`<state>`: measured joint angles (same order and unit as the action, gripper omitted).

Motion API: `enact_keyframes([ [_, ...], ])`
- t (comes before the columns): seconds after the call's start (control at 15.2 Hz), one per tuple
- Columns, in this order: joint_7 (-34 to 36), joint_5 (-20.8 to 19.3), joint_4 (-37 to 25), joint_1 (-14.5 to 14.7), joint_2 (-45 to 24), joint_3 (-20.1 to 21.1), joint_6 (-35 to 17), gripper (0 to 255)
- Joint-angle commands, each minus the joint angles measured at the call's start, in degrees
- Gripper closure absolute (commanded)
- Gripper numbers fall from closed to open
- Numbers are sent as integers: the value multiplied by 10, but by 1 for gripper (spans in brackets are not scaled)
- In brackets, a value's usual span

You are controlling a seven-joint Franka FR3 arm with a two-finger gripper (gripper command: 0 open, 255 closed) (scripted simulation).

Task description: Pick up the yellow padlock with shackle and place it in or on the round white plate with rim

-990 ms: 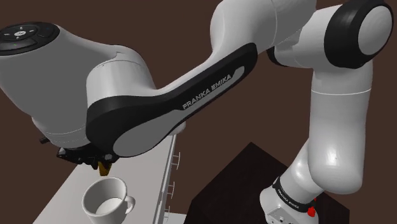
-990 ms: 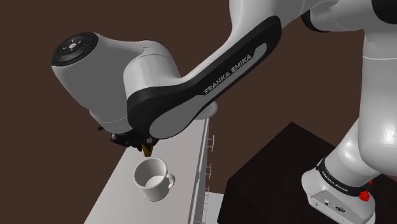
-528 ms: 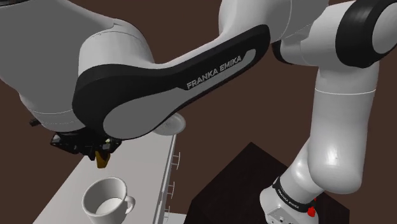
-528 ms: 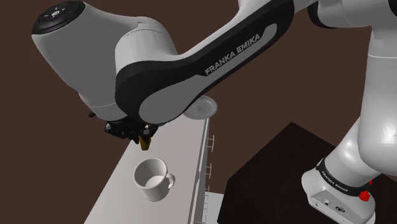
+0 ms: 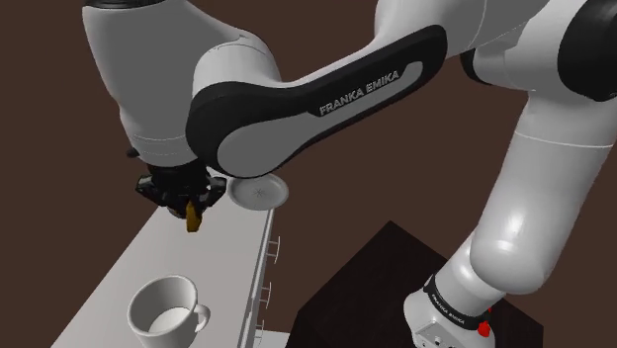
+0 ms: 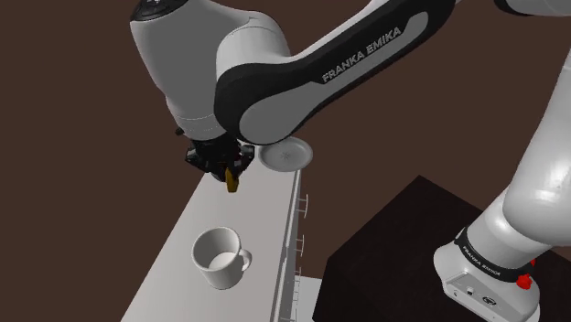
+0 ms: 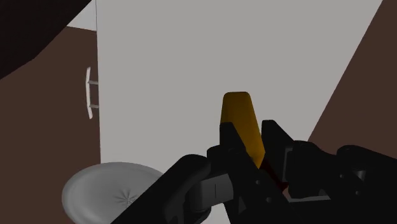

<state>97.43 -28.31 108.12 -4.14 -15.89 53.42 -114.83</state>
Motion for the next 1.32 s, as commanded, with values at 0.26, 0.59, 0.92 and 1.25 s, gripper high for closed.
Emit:
enact_keyframes([
  [0.26, -114, 75, 85, -101, 95, 0, -60, 255],
  [0.59, -212, 127, 132, -153, 152, -27, -97, 255],
  [0.92, -302, 159, 161, -191, 184, -66, -124, 255],
  [1.25, -303, 140, 181, -200, 168, -75, -156, 255],
])
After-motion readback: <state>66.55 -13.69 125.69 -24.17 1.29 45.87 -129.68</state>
